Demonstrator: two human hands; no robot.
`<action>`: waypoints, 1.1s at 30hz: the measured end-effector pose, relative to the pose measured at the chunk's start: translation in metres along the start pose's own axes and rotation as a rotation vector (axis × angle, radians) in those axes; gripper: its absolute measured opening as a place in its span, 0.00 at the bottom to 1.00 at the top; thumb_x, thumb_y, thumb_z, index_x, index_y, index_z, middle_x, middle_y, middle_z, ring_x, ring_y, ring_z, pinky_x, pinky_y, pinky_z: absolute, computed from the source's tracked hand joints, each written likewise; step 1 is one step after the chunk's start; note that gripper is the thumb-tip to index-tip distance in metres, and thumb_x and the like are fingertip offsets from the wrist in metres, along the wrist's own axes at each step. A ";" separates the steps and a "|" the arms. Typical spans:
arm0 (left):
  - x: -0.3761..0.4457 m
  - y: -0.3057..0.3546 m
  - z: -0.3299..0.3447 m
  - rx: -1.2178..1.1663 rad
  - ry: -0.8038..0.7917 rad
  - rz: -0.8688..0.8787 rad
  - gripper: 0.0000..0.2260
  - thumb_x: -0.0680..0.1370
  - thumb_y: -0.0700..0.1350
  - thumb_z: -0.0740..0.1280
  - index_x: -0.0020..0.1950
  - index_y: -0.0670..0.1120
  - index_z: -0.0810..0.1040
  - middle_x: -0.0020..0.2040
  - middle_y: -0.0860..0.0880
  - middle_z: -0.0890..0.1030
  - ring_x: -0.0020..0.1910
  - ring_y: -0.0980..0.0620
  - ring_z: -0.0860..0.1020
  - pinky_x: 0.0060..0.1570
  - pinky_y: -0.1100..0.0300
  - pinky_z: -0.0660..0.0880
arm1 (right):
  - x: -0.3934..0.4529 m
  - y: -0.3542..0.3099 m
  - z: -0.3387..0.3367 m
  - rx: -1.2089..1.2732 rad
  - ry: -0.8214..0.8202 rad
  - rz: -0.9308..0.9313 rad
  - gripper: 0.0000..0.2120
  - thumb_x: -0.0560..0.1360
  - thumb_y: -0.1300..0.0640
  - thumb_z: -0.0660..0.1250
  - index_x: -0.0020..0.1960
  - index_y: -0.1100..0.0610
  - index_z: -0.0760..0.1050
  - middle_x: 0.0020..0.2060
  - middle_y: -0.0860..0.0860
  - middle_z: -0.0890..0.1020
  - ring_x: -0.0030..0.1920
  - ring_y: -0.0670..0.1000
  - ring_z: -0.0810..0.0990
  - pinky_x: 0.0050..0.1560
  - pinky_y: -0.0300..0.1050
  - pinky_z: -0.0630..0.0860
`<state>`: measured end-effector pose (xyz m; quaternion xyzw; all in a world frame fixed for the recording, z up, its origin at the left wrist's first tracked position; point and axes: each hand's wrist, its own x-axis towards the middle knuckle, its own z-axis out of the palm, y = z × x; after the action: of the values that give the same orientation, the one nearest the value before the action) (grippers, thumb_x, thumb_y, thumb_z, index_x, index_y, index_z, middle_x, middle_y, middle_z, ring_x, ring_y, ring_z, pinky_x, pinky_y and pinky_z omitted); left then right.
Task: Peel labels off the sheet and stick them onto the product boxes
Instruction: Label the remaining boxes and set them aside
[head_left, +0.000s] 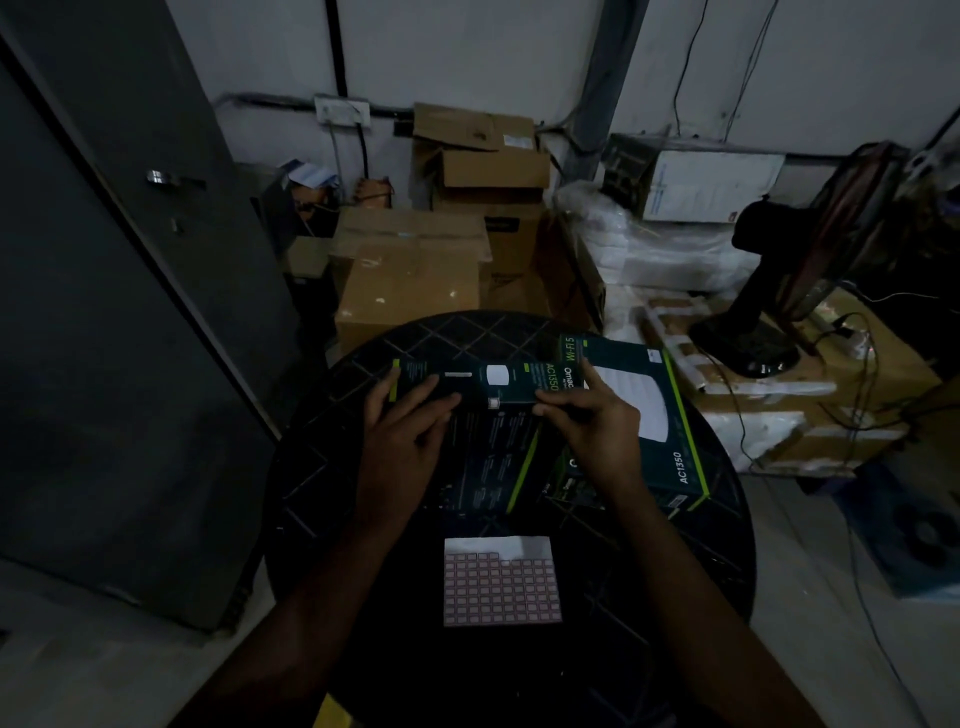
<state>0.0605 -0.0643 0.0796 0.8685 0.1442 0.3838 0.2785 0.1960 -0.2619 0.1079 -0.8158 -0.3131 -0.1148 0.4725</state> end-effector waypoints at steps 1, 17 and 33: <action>0.002 -0.003 -0.005 -0.061 0.009 0.004 0.12 0.77 0.41 0.71 0.59 0.51 0.83 0.63 0.52 0.80 0.74 0.49 0.64 0.71 0.61 0.63 | 0.000 0.002 -0.005 0.005 0.003 0.009 0.09 0.68 0.57 0.79 0.49 0.53 0.86 0.57 0.52 0.84 0.68 0.40 0.74 0.63 0.35 0.75; 0.016 -0.027 -0.026 -0.526 0.096 -0.415 0.08 0.72 0.37 0.74 0.50 0.43 0.85 0.56 0.50 0.83 0.55 0.62 0.81 0.56 0.71 0.73 | 0.003 0.046 -0.016 0.486 -0.018 0.306 0.12 0.70 0.71 0.74 0.48 0.56 0.83 0.39 0.49 0.86 0.43 0.50 0.85 0.49 0.52 0.84; 0.016 -0.049 -0.049 -0.553 0.079 -0.525 0.20 0.79 0.37 0.67 0.68 0.52 0.74 0.58 0.55 0.81 0.58 0.62 0.79 0.58 0.63 0.75 | 0.021 0.040 0.019 0.165 -0.574 0.311 0.35 0.59 0.57 0.85 0.63 0.53 0.76 0.55 0.47 0.85 0.54 0.43 0.83 0.53 0.37 0.79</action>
<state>0.0330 0.0010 0.0867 0.6786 0.2633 0.3573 0.5852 0.2350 -0.2515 0.0798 -0.8119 -0.3134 0.2186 0.4413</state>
